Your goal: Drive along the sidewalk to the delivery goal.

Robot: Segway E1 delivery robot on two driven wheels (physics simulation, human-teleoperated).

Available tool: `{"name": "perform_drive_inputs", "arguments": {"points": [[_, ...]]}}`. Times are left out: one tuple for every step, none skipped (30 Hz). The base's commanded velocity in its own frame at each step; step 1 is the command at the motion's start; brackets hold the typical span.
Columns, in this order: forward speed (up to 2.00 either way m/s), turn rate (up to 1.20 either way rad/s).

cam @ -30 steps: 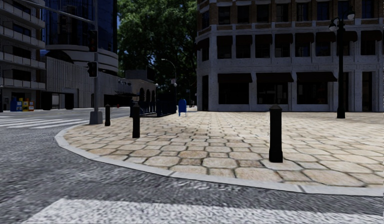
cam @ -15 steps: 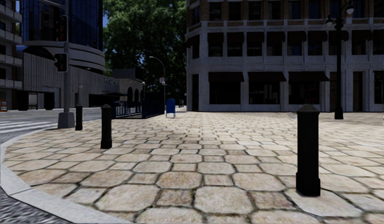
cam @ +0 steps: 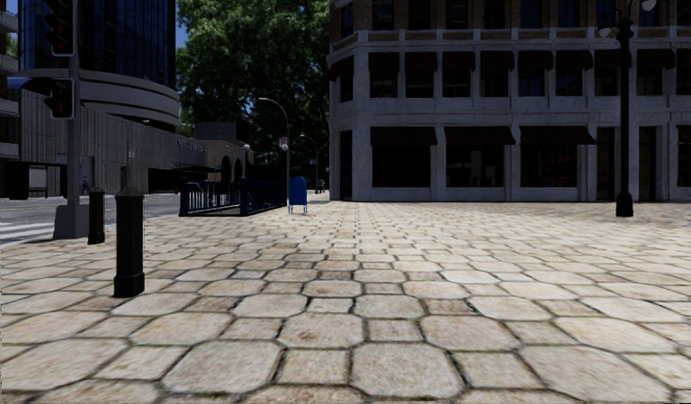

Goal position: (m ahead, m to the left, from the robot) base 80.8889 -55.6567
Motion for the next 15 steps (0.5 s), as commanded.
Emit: {"name": "perform_drive_inputs", "arguments": {"points": [[1.55, 0.00], [1.55, 0.00], [1.55, 0.00], [1.55, 0.00], [1.55, 0.00], [1.55, 0.00], [1.55, 0.00], [1.55, 0.00], [1.57, 0.00], [1.62, 0.00], [1.62, 0.00], [1.70, 0.00], [1.74, 0.00], [1.76, 0.00], [1.76, 0.00]]}}
